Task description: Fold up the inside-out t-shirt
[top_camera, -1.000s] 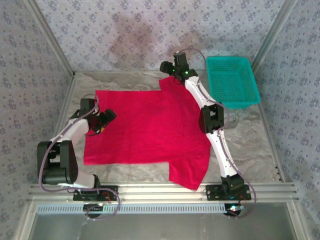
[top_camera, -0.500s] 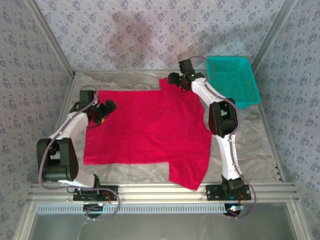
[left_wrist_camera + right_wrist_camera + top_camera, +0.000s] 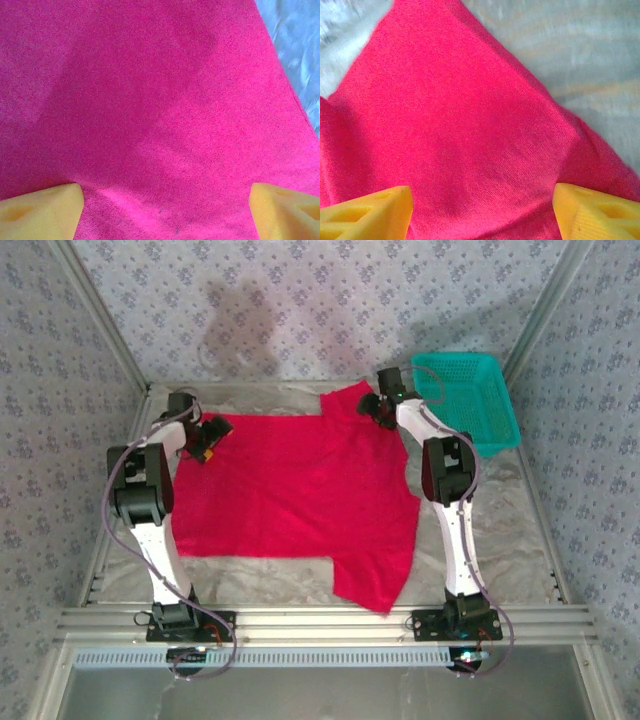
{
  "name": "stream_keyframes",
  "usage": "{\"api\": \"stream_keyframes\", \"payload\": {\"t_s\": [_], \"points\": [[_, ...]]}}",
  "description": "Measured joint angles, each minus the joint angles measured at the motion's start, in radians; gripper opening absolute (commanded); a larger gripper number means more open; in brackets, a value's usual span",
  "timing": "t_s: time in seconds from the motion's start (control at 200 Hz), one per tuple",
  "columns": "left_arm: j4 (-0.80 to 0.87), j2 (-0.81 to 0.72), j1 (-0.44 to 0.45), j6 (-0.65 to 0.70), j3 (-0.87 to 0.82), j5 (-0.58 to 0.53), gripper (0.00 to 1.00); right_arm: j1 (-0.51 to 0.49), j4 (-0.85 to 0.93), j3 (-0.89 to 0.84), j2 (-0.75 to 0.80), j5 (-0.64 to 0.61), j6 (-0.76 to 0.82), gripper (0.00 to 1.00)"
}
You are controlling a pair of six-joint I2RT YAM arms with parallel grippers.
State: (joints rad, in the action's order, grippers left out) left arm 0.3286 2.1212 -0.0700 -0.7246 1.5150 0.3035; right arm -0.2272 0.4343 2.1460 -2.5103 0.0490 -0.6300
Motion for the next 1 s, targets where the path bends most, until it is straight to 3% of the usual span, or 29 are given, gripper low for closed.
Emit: {"api": "stream_keyframes", "payload": {"t_s": [0.22,0.325,0.465,0.585,0.81,0.905,0.999], "points": [[-0.007,0.179,-0.036,-0.019,0.269,0.026,0.88,0.018,0.056,0.373,-0.221,0.0,-0.015,0.73],[0.019,0.204,-0.042,-0.02,0.325,0.022,0.88,0.026,0.059,0.42,-0.245,0.006,-0.023,0.73],[0.064,0.144,-0.041,0.0,0.27,-0.013,0.88,0.031,0.061,0.395,-0.218,0.042,-0.022,0.75],[0.1,-0.058,-0.039,0.024,0.073,-0.057,0.85,0.016,0.066,0.174,-0.051,0.053,0.008,0.76],[0.158,-0.584,-0.053,0.047,-0.317,-0.171,0.79,-0.092,0.019,-0.455,0.526,0.018,0.048,0.77],[0.201,-0.722,-0.116,0.044,-0.439,-0.195,0.75,-0.15,-0.008,-0.668,0.735,0.005,0.057,0.78],[0.245,-0.751,-0.218,0.043,-0.519,-0.198,0.7,-0.186,-0.024,-0.825,0.851,-0.016,0.067,0.78]]}}
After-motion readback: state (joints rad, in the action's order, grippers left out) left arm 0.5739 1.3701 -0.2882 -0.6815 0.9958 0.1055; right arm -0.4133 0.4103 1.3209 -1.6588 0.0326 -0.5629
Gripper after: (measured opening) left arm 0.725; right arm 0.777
